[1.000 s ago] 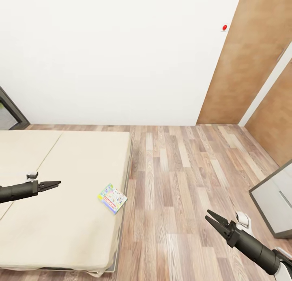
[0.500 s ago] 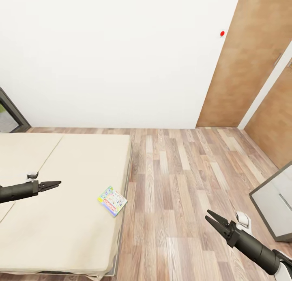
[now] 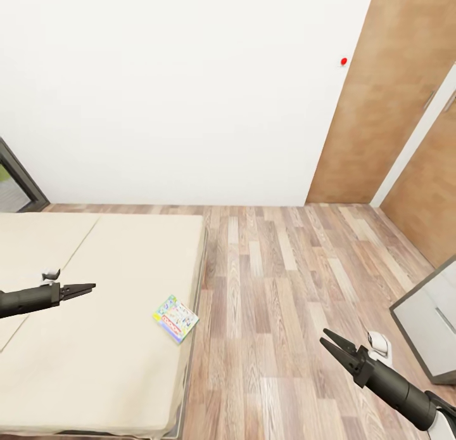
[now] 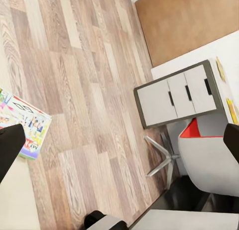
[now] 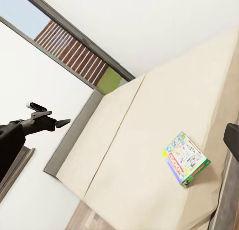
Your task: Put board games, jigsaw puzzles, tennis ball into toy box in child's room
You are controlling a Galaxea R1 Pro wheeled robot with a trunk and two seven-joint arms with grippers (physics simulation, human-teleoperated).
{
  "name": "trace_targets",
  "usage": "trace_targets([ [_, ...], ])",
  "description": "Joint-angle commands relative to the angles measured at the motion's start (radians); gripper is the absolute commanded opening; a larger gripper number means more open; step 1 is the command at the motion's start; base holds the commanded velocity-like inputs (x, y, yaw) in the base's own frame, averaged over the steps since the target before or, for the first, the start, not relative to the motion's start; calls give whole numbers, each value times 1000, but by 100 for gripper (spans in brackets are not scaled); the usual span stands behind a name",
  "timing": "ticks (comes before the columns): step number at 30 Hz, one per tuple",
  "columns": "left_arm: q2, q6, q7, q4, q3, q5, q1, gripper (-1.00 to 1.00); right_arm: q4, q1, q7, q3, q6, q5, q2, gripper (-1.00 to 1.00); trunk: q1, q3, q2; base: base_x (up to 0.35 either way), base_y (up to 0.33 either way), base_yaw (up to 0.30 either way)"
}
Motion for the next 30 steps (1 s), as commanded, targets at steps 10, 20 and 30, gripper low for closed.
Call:
trace_targets([
  [10, 0, 10, -3, 0, 0, 0, -1, 100, 1, -1, -15, 0, 9, -5, 0, 100, 1, 15, -2, 12, 0, 0],
  [20, 0, 10, -3, 0, 0, 0, -1, 100, 5, -1, -47, 0, 9, -4, 4, 100, 1, 31, -2, 155, -96, 56],
  [30, 0, 10, -2, 0, 0, 0, -1, 100, 4, -1, -95, 0, 10, -1, 7, 100, 1, 46, -2, 67, -57, 139],
])
